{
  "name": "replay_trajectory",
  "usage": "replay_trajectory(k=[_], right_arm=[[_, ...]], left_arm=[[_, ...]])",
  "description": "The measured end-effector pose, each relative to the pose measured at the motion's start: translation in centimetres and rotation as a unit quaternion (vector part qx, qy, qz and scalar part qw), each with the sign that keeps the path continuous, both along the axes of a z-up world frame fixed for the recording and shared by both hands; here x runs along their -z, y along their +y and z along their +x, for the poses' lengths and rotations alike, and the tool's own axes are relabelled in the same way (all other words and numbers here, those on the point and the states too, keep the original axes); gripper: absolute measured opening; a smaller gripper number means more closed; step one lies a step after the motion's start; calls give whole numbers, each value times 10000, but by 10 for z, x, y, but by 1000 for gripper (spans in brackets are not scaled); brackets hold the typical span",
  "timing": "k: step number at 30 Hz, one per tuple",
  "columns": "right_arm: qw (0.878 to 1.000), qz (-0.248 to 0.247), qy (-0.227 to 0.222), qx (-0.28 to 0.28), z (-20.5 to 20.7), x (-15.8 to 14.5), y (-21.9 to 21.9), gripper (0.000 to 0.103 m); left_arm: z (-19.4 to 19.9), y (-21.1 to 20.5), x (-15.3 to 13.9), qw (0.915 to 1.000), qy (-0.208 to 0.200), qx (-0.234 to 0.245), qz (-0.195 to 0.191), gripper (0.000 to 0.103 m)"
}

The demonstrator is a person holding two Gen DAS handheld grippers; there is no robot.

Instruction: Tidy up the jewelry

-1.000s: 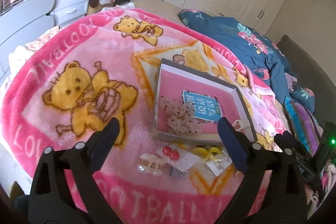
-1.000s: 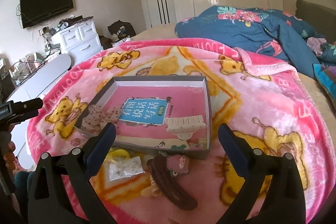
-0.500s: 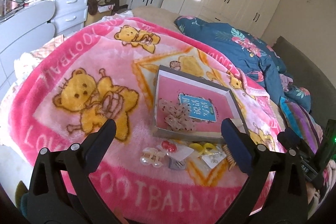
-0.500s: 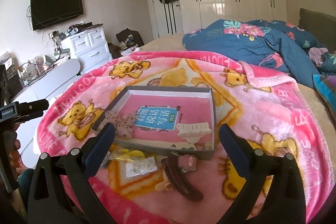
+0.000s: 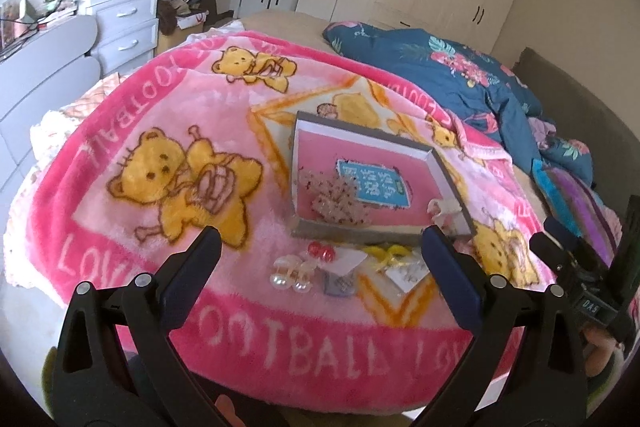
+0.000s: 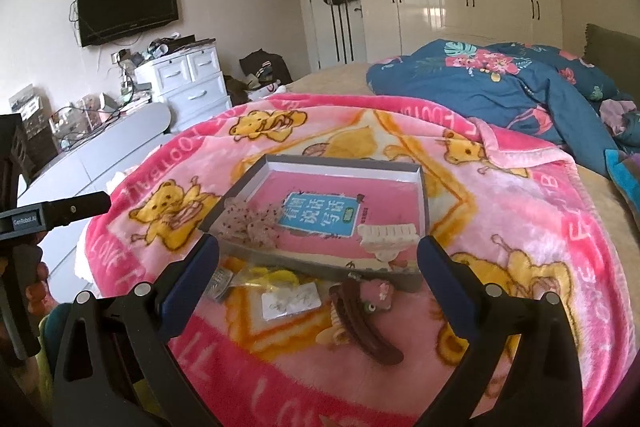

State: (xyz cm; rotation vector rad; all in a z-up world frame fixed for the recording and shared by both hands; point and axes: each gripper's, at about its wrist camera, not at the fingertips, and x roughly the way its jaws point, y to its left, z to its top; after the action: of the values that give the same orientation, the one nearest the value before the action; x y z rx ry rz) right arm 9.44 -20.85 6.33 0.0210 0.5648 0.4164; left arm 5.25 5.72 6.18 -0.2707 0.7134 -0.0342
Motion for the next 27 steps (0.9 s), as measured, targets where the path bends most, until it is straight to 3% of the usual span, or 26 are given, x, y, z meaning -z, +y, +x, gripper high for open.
replay_trajectory(k=[27], right_arm=[[9963, -396, 698, -295, -20, 53, 10, 99]], left_arm=[[-20, -19, 41, 9967, 470, 519, 404, 94]])
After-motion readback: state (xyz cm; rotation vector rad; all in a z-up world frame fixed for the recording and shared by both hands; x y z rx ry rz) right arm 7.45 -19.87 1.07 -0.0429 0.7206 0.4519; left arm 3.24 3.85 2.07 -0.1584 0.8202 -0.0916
